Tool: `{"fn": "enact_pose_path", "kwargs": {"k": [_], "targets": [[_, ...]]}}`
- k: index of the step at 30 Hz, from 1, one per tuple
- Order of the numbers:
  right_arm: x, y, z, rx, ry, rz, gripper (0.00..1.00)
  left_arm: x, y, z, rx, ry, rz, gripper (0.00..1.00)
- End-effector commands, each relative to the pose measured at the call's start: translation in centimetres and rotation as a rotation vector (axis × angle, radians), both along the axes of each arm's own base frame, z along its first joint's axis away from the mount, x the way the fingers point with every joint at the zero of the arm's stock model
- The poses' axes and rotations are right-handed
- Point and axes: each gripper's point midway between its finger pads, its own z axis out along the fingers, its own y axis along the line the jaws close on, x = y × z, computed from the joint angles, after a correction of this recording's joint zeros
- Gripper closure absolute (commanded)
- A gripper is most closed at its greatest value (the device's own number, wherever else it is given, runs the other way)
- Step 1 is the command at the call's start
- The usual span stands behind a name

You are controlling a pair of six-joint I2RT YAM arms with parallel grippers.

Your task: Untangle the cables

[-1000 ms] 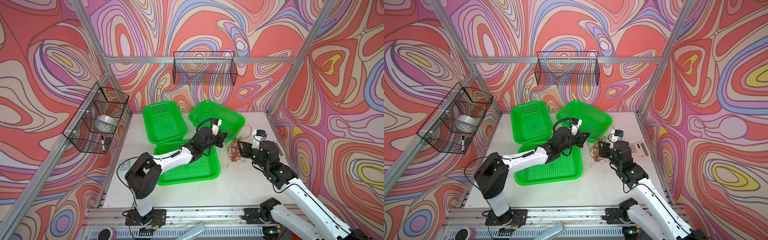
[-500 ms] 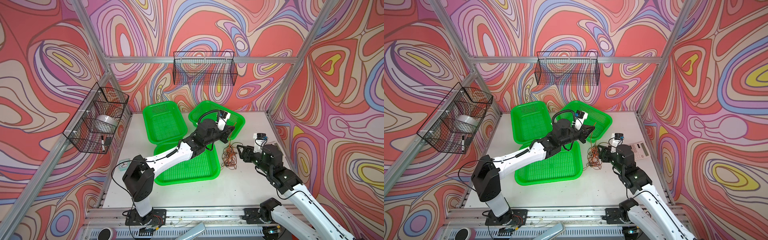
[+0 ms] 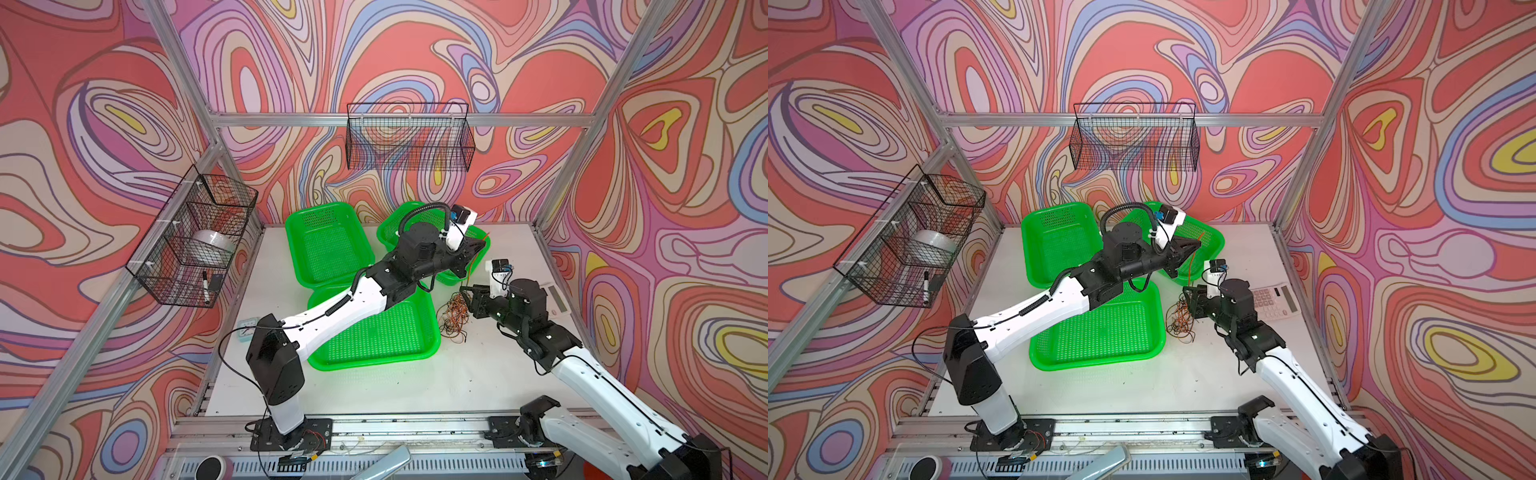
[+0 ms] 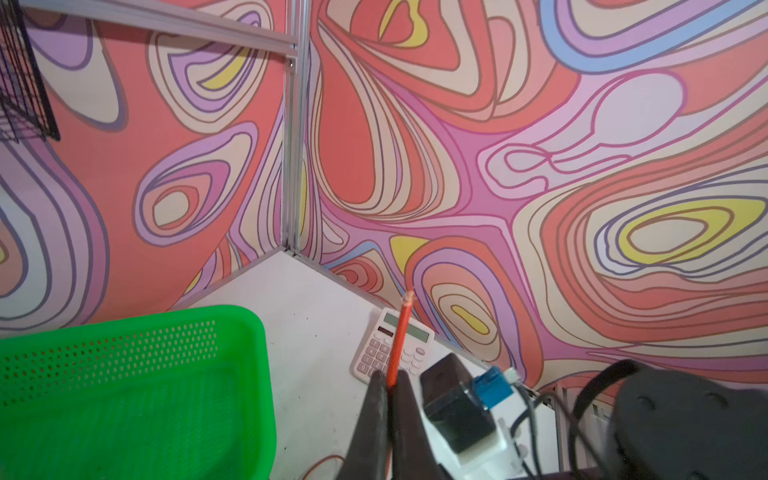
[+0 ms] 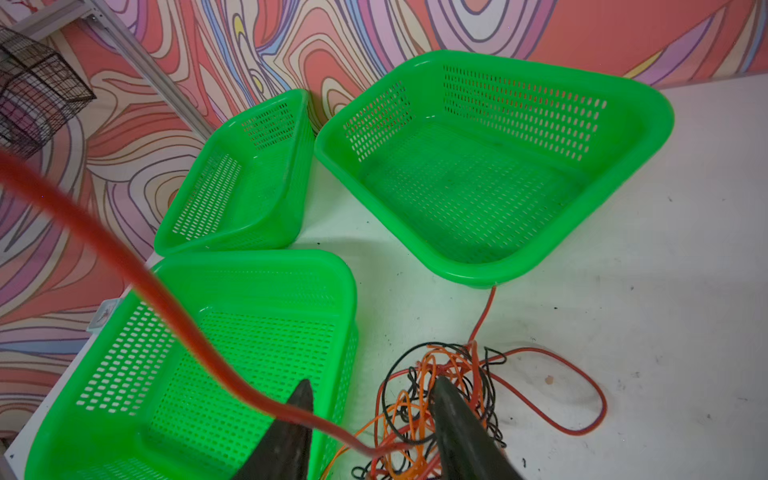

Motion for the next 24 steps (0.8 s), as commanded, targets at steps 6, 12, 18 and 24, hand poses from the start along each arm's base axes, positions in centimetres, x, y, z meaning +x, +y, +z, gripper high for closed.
{"fn": "enact_pose_path", "kwargs": {"k": [6, 12, 18, 24], "targets": [[0.9, -0.6, 1.4, 0.011, -0.047, -0.05, 1.0, -0.7, 1.2, 4.2, -0.007, -0.078, 0.013, 1.0], [0.5, -0.5, 5.2, 0.042, -0.105, -0.039, 1.0, 0.9, 4.1, 1.5, -0.072, 0.05, -0.007, 0.35], [1.1, 0.1, 6.7, 0.048, -0.059, -0.024, 1.0, 0.6, 6.9, -2.3, 0.016, 0.032, 0.064, 0.09], [1.6, 1.0, 8.8, 0.057, -0.058, 0.014, 1.0, -0.8, 6.7, -8.0, 0.047, 0.1, -0.005, 0.16]]}}
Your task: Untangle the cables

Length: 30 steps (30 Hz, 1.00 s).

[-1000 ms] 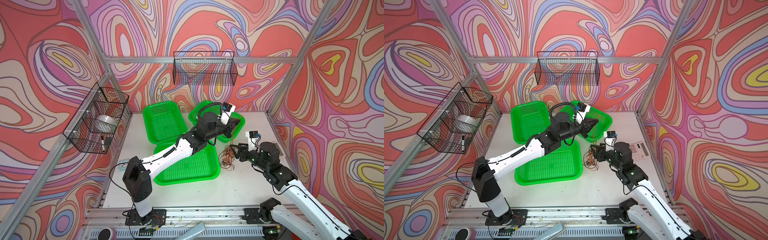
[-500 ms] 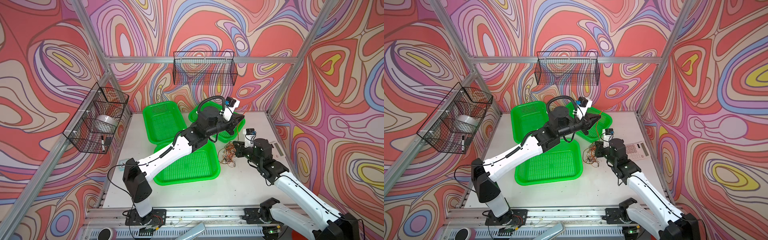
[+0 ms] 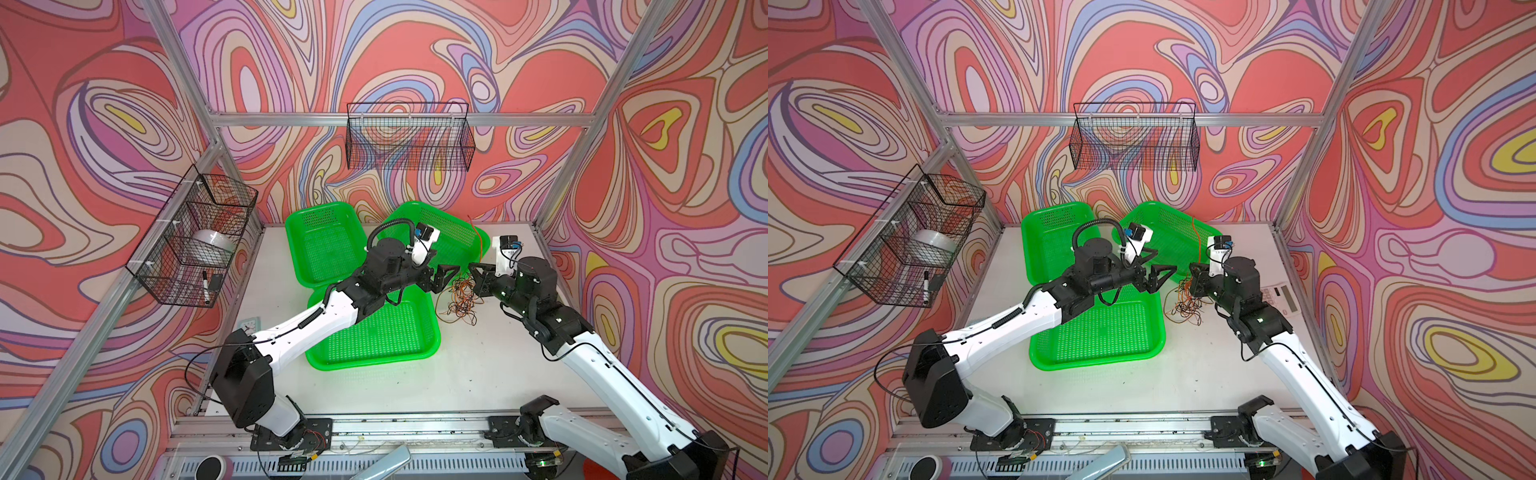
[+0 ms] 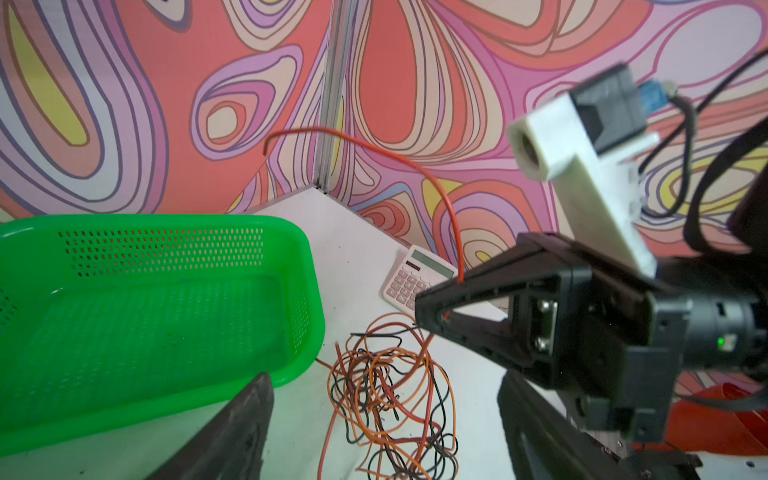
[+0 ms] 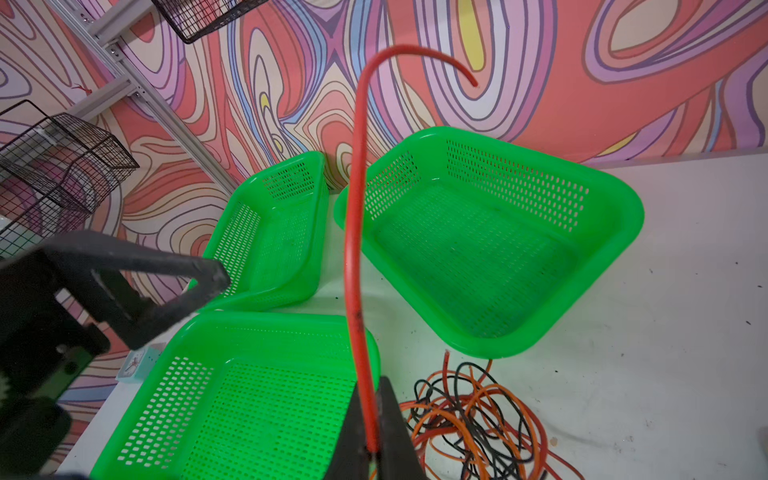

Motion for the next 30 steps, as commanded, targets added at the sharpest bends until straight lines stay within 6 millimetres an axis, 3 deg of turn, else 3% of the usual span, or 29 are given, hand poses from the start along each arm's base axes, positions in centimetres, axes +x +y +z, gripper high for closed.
{"fn": "enact_pose_path", "kwargs": {"k": [1, 7, 12, 14, 16, 18, 19, 22, 25, 30], "targets": [[-0.1, 0.5, 1.0, 0.007, 0.017, 0.032, 1.0, -0.8, -1.1, -0.6, -0.046, -0.006, -0.067, 0.17], [-0.2, 1.2, 1.4, 0.017, 0.041, 0.068, 1.0, -0.9, -5.4, -2.9, -0.002, -0.018, -0.116, 0.16], [-0.5, 1.5, 1.7, 0.021, 0.046, 0.088, 1.0, 1.6, -6.5, -4.1, 0.021, -0.018, -0.031, 0.23], [-0.6, 1.6, 1.8, 0.019, 0.046, 0.098, 1.0, 1.6, -7.2, -3.8, 0.01, -0.029, -0.053, 0.38], [-0.6, 1.4, 1.8, 0.012, 0.048, 0.09, 1.0, 1.6, -7.6, -3.3, -0.005, -0.025, -0.065, 0.68], [-0.6, 0.9, 2.1, 0.001, 0.04, 0.067, 1.0, 1.5, -7.8, -2.8, -0.013, -0.034, -0.065, 0.9], [-0.7, 0.5, 2.2, -0.009, 0.035, 0.047, 0.89, 1.3, -7.8, -2.4, -0.02, -0.037, -0.07, 0.99], [-0.6, -1.6, 1.8, -0.051, 0.026, -0.056, 0.56, 1.2, -7.7, -1.7, -0.018, -0.043, -0.071, 1.0], [-0.8, -5.7, -0.9, -0.094, 0.093, -0.288, 0.47, 1.4, -7.6, -1.1, -0.014, -0.035, -0.058, 1.0], [-2.5, -7.0, -2.9, -0.003, 0.086, -0.35, 0.4, 1.1, -7.8, -0.2, -0.034, -0.015, -0.071, 1.0]]}}
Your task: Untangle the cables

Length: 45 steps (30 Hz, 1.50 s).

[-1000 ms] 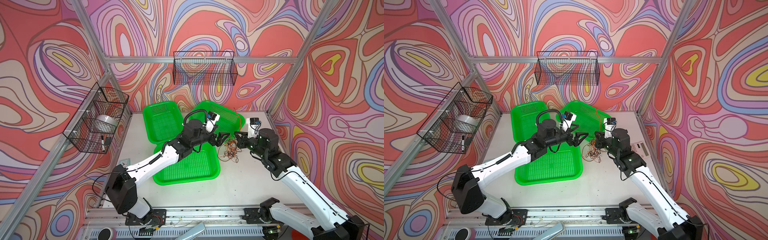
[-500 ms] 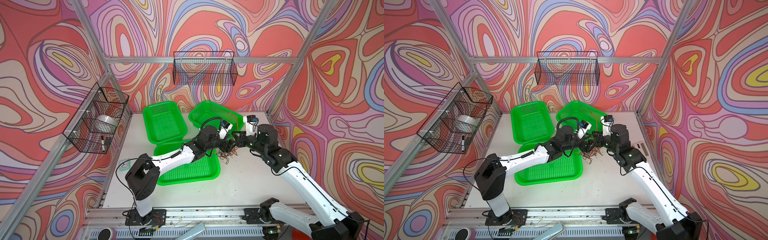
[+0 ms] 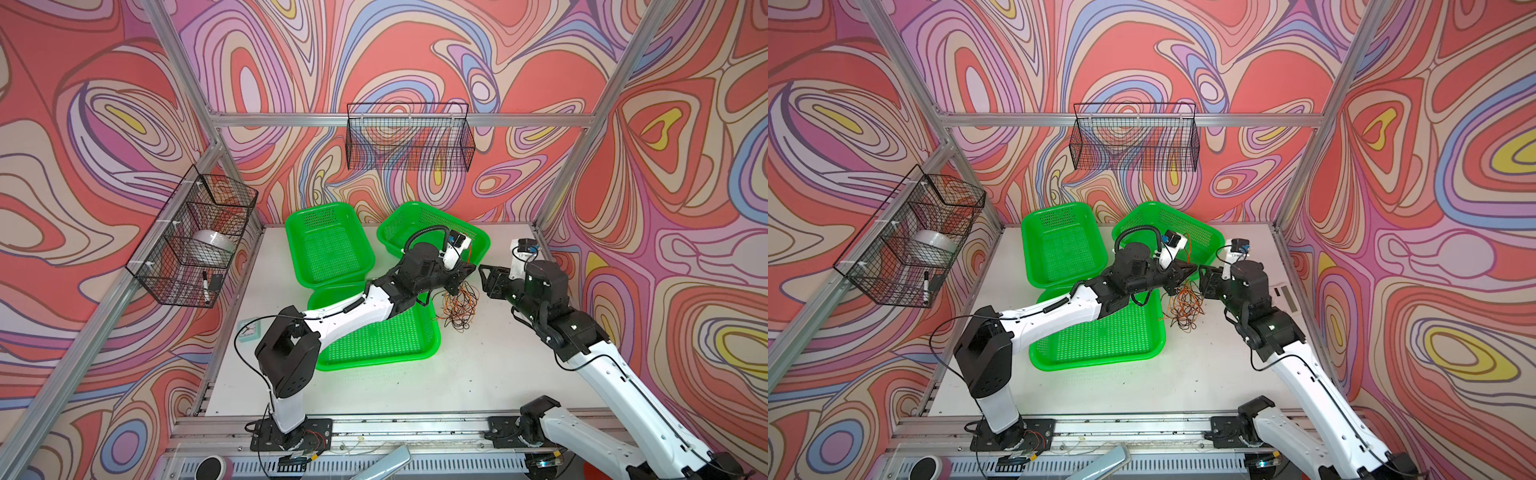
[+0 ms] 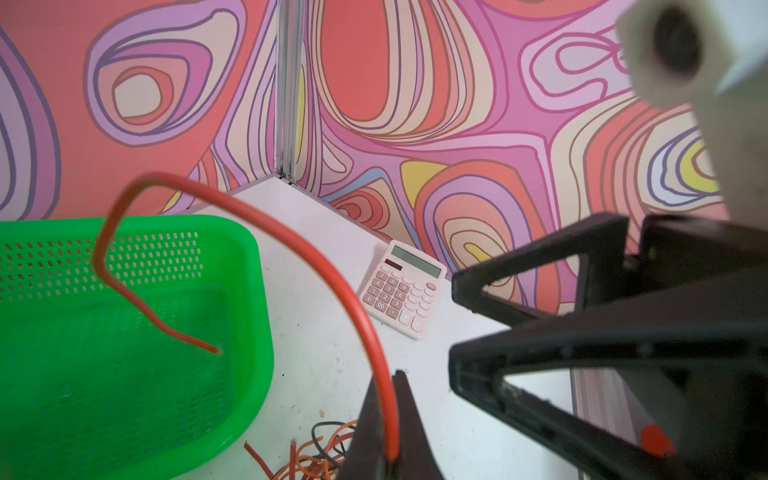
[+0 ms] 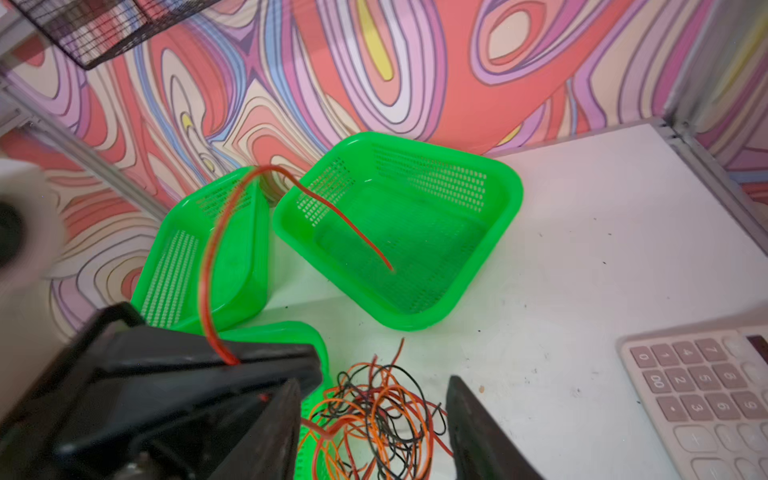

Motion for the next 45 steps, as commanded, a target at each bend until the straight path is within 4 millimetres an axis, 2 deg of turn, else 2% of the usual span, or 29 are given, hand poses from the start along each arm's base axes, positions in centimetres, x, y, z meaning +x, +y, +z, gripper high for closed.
{"fn": "enact_pose_path", "kwargs": {"k": [1, 4, 7, 9, 14, 18, 20, 23, 26, 28, 33, 36, 41, 43, 45], "targets": [[-0.9, -1.6, -2.3, 0.045, 0.024, -0.095, 0.4, 0.0, 0.2, 2.7, -0.045, -0.012, 0.004, 1.0], [-1.2, -0.6, -4.1, 0.077, 0.059, -0.046, 0.4, -0.4, 0.0, 3.9, -0.067, -0.017, -0.019, 1.0], [-0.9, 1.9, -4.7, 0.13, 0.061, 0.073, 0.39, -1.0, -0.6, 4.7, -0.088, -0.01, -0.057, 1.0], [-0.4, 2.9, -5.4, 0.146, 0.085, 0.109, 0.39, -1.4, -1.1, 5.2, -0.095, -0.007, -0.08, 1.0], [0.7, 3.1, -8.6, 0.135, 0.179, 0.08, 0.4, -2.3, -1.7, 7.3, -0.129, -0.015, -0.12, 1.0], [1.4, 3.3, -10.2, 0.193, 0.195, 0.058, 0.44, -2.8, -1.9, 8.7, -0.159, 0.006, -0.143, 1.0], [1.7, 2.9, -11.2, 0.21, 0.212, 0.038, 0.53, -3.0, -2.0, 9.4, -0.172, 0.018, -0.155, 1.0], [1.9, 1.8, -13.8, 0.235, 0.29, -0.017, 0.79, -3.1, -2.0, 10.7, -0.181, 0.02, -0.159, 1.0], [1.7, 0.7, -16.4, 0.291, 0.354, -0.052, 0.9, -3.2, -1.7, 12.4, -0.189, -0.005, -0.152, 1.0], [1.6, 0.2, -17.9, 0.309, 0.389, -0.067, 0.94, -3.3, -1.5, 13.6, -0.188, -0.026, -0.152, 1.0], [1.2, -0.1, -20.5, 0.28, 0.468, -0.068, 0.94, -2.9, -0.9, 16.7, -0.183, -0.088, -0.123, 1.0], [0.9, -0.8, -22.2, 0.273, 0.52, -0.096, 0.94, -2.5, -0.2, 19.3, -0.207, -0.128, -0.102, 1.0], [0.4, -1.7, -24.0, 0.257, 0.577, -0.133, 0.94, -1.2, 1.5, 22.1, -0.249, -0.144, -0.064, 1.0], [0.6, -1.6, -24.3, 0.252, 0.588, -0.126, 0.91, -0.9, 1.9, 22.8, -0.271, -0.134, -0.056, 1.0], [0.8, -1.1, -23.6, 0.253, 0.571, -0.088, 0.81, -0.8, 1.9, 22.7, -0.266, -0.141, -0.057, 1.0]]}}
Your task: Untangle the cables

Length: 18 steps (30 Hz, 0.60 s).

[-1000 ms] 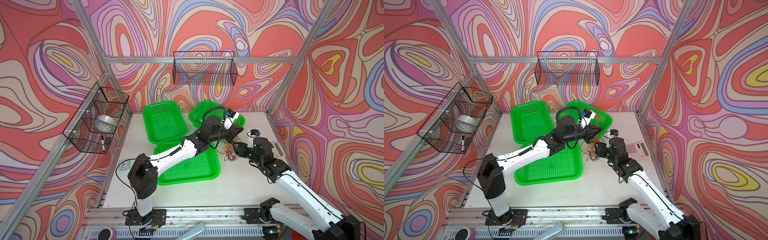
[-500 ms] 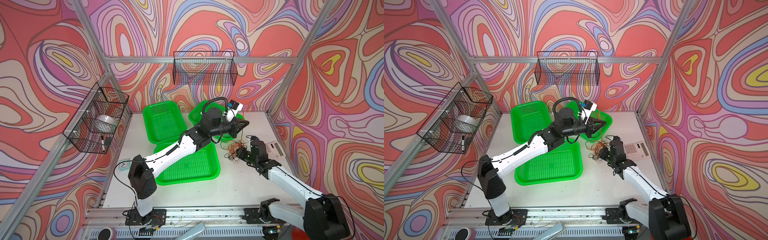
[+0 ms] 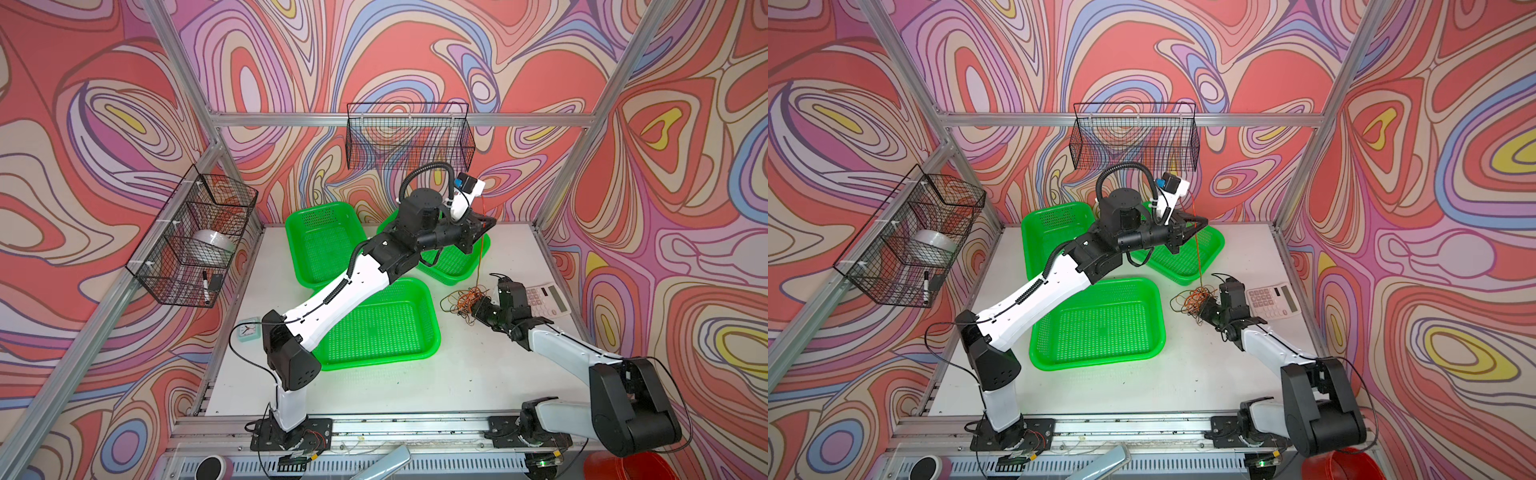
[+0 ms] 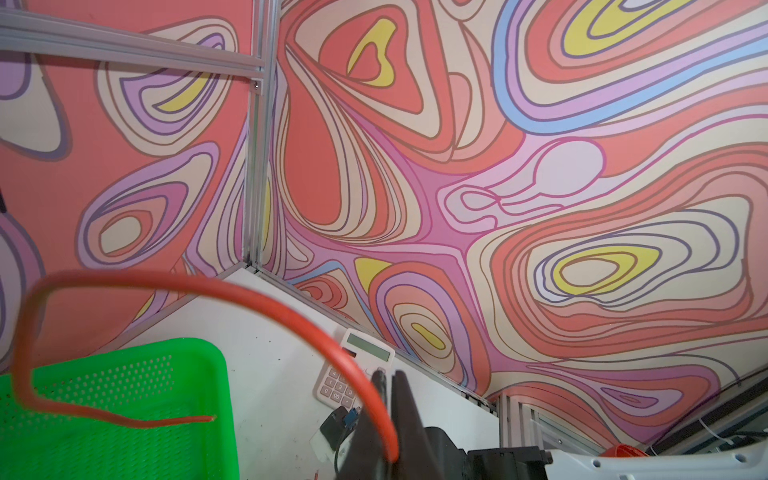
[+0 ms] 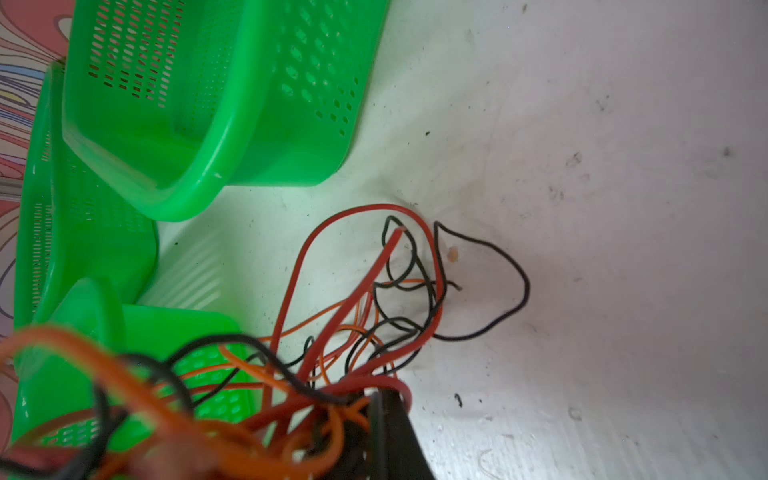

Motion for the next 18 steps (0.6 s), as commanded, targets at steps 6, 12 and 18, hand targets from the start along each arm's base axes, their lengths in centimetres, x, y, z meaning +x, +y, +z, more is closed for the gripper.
{"fn": "enact_pose_path", "kwargs": {"k": [6, 12, 18], "targets": [[-1.0, -0.7, 5.1, -0.1, -0.109, 0.081, 0.42, -0.1, 0.9, 4.2, -0.102, -0.079, -0.002, 1.0], [-2.4, -0.6, 11.7, -0.139, -0.305, 0.143, 0.35, 0.4, 0.1, 2.8, -0.084, -0.061, -0.013, 1.0], [-3.1, 3.2, 19.0, -0.077, -0.59, 0.364, 0.34, 0.5, -0.2, 2.1, -0.075, -0.048, -0.017, 1.0]]}}
